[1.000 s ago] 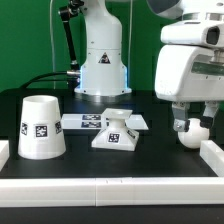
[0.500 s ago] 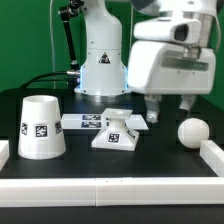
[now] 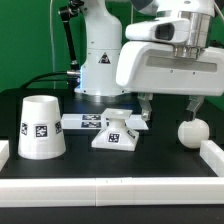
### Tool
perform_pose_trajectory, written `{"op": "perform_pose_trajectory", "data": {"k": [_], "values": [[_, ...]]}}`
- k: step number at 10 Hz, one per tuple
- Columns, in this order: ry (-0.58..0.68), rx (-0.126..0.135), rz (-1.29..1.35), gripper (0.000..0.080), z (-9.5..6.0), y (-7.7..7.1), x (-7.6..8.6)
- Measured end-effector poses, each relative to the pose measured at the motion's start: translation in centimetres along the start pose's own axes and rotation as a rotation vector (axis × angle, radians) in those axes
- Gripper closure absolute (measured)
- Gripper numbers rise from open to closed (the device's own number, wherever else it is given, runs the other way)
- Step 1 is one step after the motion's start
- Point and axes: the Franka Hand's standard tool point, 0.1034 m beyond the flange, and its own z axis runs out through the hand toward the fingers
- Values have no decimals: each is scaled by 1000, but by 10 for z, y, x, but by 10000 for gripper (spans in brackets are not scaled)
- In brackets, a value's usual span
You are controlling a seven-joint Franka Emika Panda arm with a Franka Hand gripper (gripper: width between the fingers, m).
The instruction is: Assemble lamp
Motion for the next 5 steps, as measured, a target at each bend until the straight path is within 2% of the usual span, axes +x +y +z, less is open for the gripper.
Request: {"op": "perform_pose_trajectory", "data": {"k": [1,3,4,5], "values": [[-13,8,67,100,-1,0,-12],[-20,45,248,100,-2,7,-54],[-26,53,296,100,-5,14,-68],[-26,62,370,100,-6,18,-75]]}}
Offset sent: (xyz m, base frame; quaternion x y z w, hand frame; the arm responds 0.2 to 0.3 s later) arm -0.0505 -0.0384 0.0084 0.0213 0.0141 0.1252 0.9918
